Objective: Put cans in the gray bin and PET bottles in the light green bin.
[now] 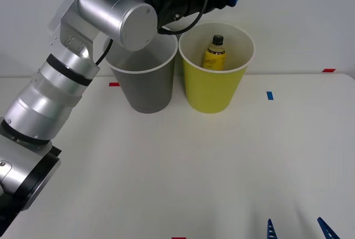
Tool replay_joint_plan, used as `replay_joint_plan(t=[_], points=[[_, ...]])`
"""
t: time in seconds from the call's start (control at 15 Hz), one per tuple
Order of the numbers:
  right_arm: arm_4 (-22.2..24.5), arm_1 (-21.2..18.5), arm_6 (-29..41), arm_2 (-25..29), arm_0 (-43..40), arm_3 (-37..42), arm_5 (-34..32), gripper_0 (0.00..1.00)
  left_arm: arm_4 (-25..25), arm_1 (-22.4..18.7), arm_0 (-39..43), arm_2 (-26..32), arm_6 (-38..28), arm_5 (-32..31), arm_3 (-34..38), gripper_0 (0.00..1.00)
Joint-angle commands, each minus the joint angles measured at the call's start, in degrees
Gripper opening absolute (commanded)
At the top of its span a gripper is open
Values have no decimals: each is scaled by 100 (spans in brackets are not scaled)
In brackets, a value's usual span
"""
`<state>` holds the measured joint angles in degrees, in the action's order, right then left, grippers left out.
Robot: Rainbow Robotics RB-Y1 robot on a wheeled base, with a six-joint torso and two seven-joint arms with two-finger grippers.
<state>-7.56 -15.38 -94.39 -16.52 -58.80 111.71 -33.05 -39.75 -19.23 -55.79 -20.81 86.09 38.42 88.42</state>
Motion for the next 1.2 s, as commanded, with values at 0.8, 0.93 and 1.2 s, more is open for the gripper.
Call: replay_joint_plan(t=[0.8,0.93,1.2], points=[[0,0,0,0,0,0,0,100,196,-1469,3680,992,-58,561,4034,100],[0,0,0,0,0,0,0,100,205,-1513,4252,1159,-40,561,4535,100],[0,0,0,0,0,0,0,100,363,-1522,5447,1387,-22,561,5431,100]])
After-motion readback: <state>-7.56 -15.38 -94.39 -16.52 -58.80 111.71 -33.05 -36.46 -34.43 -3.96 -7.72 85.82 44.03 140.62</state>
